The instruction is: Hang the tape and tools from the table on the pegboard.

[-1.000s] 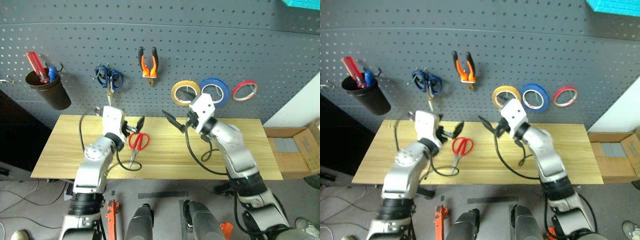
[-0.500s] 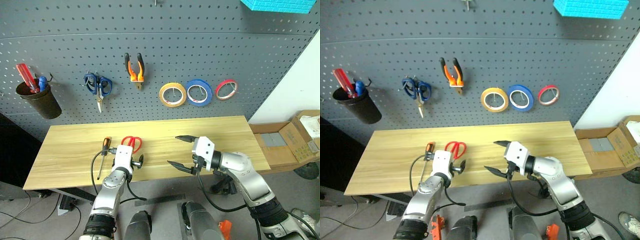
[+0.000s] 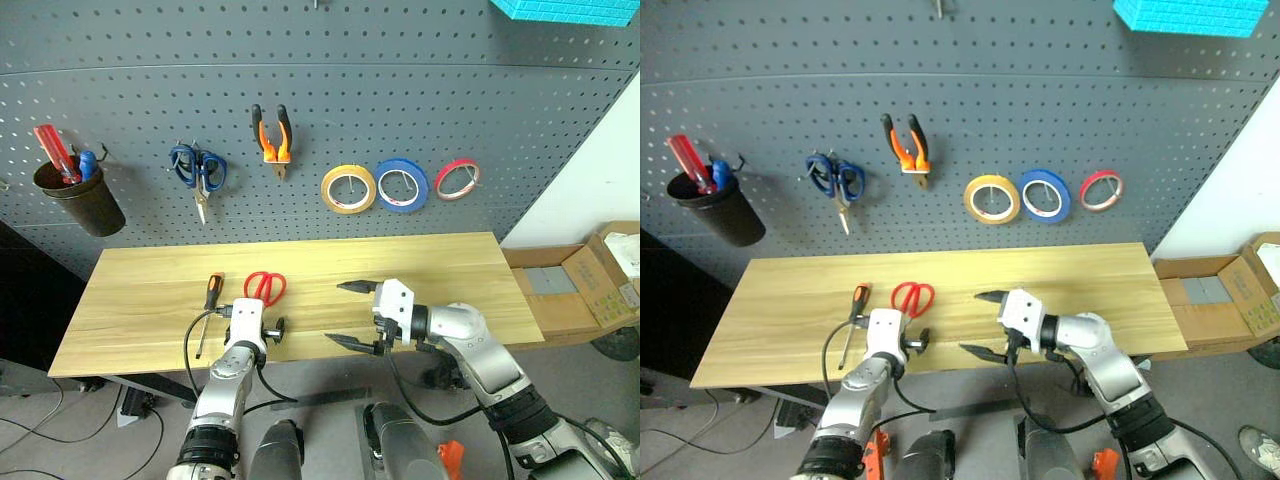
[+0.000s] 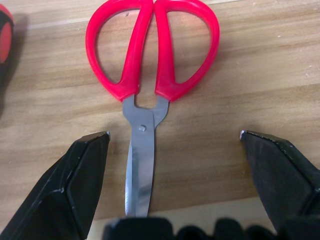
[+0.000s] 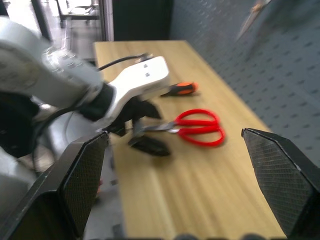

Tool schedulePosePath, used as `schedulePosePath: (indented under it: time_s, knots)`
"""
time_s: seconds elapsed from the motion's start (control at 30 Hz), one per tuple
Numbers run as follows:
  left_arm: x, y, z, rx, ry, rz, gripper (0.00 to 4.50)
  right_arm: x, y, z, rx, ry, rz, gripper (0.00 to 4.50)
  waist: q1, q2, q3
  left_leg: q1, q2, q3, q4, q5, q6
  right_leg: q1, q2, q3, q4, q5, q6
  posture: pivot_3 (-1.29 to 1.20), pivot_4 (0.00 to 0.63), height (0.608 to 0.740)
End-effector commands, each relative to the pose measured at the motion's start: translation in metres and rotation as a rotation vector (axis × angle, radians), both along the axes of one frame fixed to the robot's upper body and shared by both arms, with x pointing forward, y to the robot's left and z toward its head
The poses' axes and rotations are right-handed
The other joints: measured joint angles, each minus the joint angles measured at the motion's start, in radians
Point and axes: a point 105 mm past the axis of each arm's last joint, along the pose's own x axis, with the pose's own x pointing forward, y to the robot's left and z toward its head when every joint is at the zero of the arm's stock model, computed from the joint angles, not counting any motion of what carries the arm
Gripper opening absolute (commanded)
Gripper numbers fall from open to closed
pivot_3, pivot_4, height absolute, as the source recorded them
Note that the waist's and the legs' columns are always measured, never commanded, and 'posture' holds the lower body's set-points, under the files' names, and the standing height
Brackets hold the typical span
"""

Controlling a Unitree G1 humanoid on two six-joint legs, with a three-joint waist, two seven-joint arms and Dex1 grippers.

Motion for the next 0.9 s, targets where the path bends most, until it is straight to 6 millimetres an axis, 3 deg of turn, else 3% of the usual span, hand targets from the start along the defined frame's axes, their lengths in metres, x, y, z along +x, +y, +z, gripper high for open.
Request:
schedulePosePath:
  time_s: [0.03, 0.07, 0.17, 0.43, 0.53, 0.77, 0.9]
  knots:
    - [-0.002, 0.006, -0.007, 0.007, 0.035, 0.001, 4.50, 0.005, -0.003, 0.001, 0.009, -0.004, -0.018, 4.48, 0.000, 0.000, 0.000, 0.000, 0.000, 0.000, 0.000, 0.000, 0.000, 0.000, 0.000, 0.000, 0.000, 0.000, 0.000, -0.13, 0.247, 0.740]
    - [-0.002, 0.007, -0.007, 0.006, 0.038, 0.004, 4.50, 0.008, -0.004, 0.000, 0.011, 0.005, -0.029, 4.48, 0.000, 0.000, 0.000, 0.000, 0.000, 0.000, 0.000, 0.000, 0.000, 0.000, 0.000, 0.000, 0.000, 0.000, 0.000, -0.13, 0.246, 0.740]
    - [0.000, 0.015, -0.007, -0.003, 0.041, 0.039, 3.91, 0.016, -0.008, -0.001, 0.017, 0.023, -0.065, 4.50, -0.001, 0.000, 0.000, 0.001, 0.000, 0.000, 0.000, 0.000, 0.000, 0.000, 0.000, 0.000, 0.000, 0.000, 0.000, -0.13, 0.238, 0.740]
    - [0.000, 0.022, -0.008, -0.032, 0.051, 0.101, 1.06, 0.022, -0.010, 0.003, 0.027, 0.005, -0.088, 4.50, -0.002, 0.000, 0.000, 0.001, 0.000, 0.000, -0.001, 0.000, 0.000, 0.000, 0.000, 0.000, 0.000, 0.000, 0.000, -0.13, 0.229, 0.740]
    - [0.002, 0.023, -0.006, -0.034, 0.042, 0.109, 0.22, 0.021, -0.010, 0.003, 0.028, 0.005, -0.083, 4.50, -0.002, 0.000, 0.000, 0.001, 0.000, 0.000, -0.001, 0.000, 0.000, 0.000, 0.000, 0.000, 0.000, 0.000, 0.000, -0.12, 0.218, 0.740]
    - [0.001, 0.019, 0.001, 0.007, 0.005, 0.070, 0.22, 0.027, -0.013, 0.010, 0.042, -0.017, -0.092, 4.50, -0.002, 0.000, -0.001, 0.001, 0.000, 0.000, -0.001, 0.000, 0.000, 0.000, 0.000, 0.000, 0.000, 0.000, 0.000, -0.10, 0.180, 0.740]
    - [-0.004, 0.008, 0.025, 0.057, -0.082, -0.036, 0.22, 0.028, -0.020, 0.026, 0.086, -0.031, -0.101, 4.50, 0.000, -0.001, -0.002, -0.001, 0.000, 0.000, -0.001, 0.000, 0.000, -0.001, 0.000, 0.000, -0.001, 0.001, 0.001, -0.09, 0.147, 0.740]
